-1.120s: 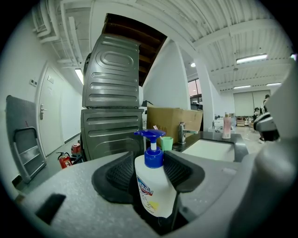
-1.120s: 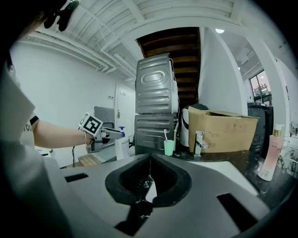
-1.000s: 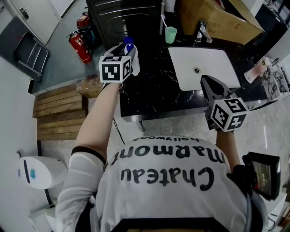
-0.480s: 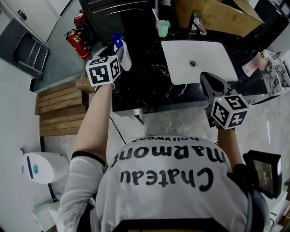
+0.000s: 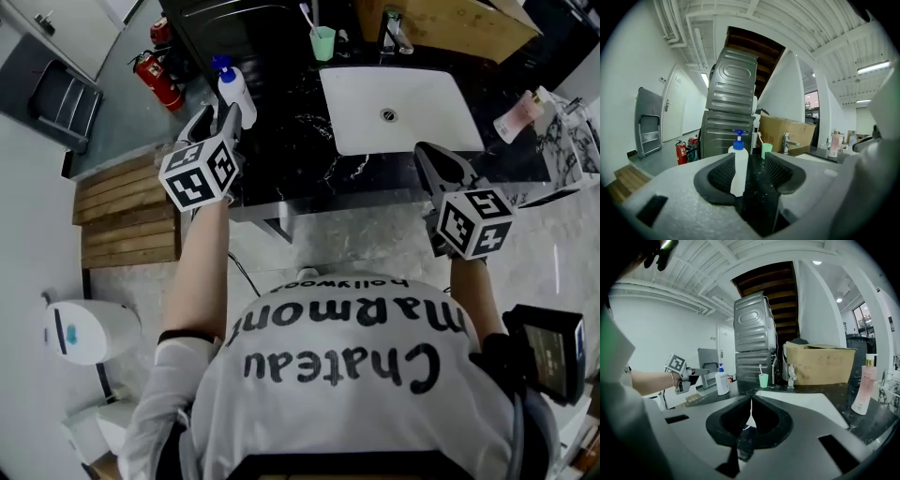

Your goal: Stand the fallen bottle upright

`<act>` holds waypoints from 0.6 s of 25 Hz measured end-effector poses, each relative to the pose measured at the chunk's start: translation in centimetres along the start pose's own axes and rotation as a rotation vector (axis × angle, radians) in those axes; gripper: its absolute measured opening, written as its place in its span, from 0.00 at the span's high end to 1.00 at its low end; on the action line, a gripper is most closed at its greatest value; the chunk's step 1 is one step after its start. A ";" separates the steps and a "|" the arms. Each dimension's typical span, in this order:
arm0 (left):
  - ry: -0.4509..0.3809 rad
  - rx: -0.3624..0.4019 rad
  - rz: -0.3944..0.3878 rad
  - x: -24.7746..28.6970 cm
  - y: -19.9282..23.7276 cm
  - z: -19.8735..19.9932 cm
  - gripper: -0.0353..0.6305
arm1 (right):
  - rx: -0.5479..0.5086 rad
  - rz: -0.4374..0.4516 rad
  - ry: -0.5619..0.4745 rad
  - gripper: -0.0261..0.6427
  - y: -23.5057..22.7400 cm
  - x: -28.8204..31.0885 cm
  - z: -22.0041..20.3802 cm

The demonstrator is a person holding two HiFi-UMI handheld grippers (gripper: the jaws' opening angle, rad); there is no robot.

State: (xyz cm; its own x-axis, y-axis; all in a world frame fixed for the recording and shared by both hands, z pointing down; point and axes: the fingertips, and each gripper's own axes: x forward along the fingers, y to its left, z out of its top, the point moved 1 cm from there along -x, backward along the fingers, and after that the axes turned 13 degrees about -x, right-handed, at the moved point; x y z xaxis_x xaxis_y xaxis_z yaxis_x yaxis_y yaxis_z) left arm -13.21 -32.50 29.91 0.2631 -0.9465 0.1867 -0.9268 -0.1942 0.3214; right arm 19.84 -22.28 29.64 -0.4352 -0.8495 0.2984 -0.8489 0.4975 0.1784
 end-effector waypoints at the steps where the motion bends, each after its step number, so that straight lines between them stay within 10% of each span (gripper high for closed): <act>1: 0.002 -0.008 -0.003 -0.5 -0.4 -0.6 0.64 | 0.000 0.005 -0.002 0.94 0.1 -0.3 -0.2; 15: 0.105 -0.125 -0.147 -8.2 -9.7 -9.8 0.76 | 0.037 0.116 -0.014 0.94 2.5 -3.0 -3.2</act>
State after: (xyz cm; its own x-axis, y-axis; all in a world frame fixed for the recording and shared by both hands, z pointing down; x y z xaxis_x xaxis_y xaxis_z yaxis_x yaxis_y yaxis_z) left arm -3.70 -20.35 34.39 0.4251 -0.8772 0.2230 -0.8377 -0.2880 0.4640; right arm 20.03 -17.90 32.20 -0.5353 -0.7888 0.3020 -0.8027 0.5864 0.1089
